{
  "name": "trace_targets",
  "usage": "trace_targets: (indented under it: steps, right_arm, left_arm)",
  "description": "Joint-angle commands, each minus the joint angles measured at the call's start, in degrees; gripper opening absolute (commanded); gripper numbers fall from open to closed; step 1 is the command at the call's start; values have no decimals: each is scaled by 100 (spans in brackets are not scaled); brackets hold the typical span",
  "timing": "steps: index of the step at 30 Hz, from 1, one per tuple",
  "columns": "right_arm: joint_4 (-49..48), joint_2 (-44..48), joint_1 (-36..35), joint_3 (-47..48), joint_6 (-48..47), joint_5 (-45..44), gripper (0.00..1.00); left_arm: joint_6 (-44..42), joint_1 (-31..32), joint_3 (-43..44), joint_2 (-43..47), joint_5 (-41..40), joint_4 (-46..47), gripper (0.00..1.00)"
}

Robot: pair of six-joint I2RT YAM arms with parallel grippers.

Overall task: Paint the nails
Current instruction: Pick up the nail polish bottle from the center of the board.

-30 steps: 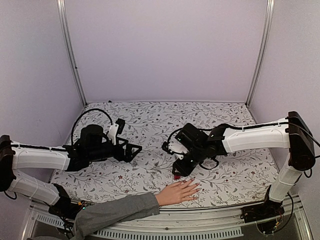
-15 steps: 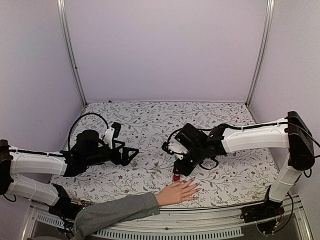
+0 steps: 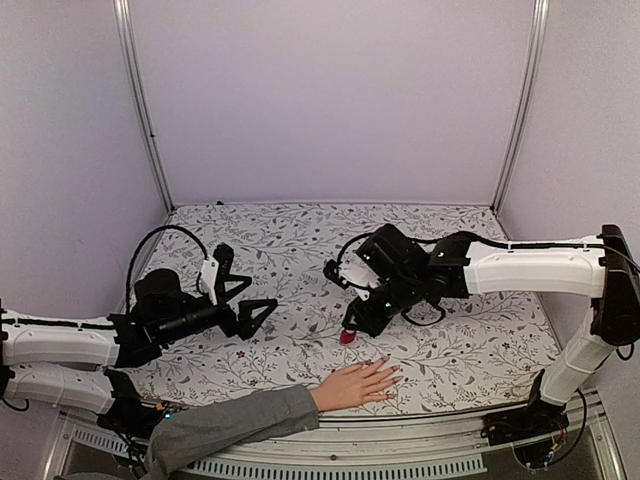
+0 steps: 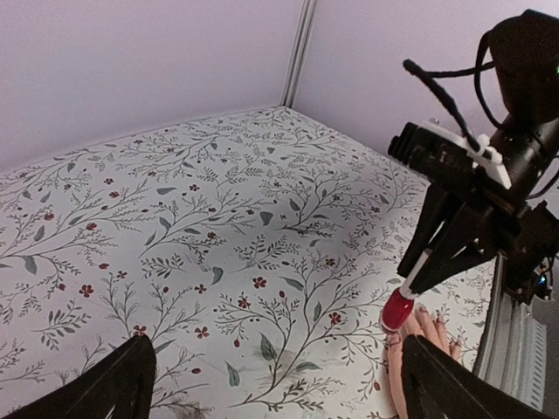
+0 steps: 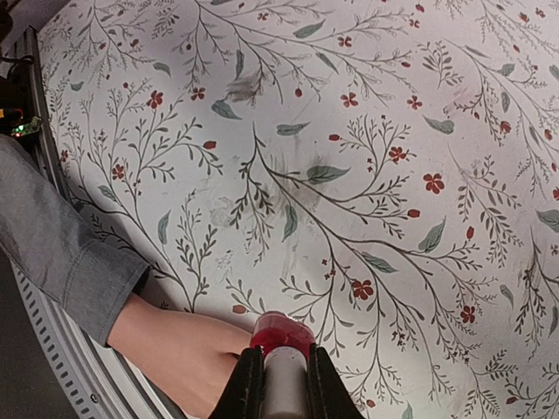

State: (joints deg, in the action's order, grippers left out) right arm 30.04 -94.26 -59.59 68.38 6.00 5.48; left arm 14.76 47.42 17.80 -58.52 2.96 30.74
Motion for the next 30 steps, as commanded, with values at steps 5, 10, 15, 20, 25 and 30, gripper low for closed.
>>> trace_targets:
  steps: [5, 10, 15, 20, 25, 30]
  right_arm:
    - [125, 580, 226, 463, 180, 114, 0]
    - [125, 802, 422, 549, 418, 357, 0]
    - [87, 835, 440, 600, 542, 717, 0]
    - [63, 785, 440, 632, 593, 969, 0]
    - [46, 760, 438, 676, 604, 1047, 0]
    - [46, 734, 435, 694, 580, 1071, 0]
  left_arm:
    - [-741, 710, 92, -254, -497, 482, 98]
    - [-1002, 1031, 290, -787, -540, 972, 95]
    - [-1293, 1365, 493, -1486, -485, 1725, 93]
    - [-1467, 1571, 815, -2139, -443, 2192, 87]
    - [-1593, 1694, 1318, -2773, -565, 2111, 76]
    - [-1645, 1837, 1607, -3126, -595, 2071, 64]
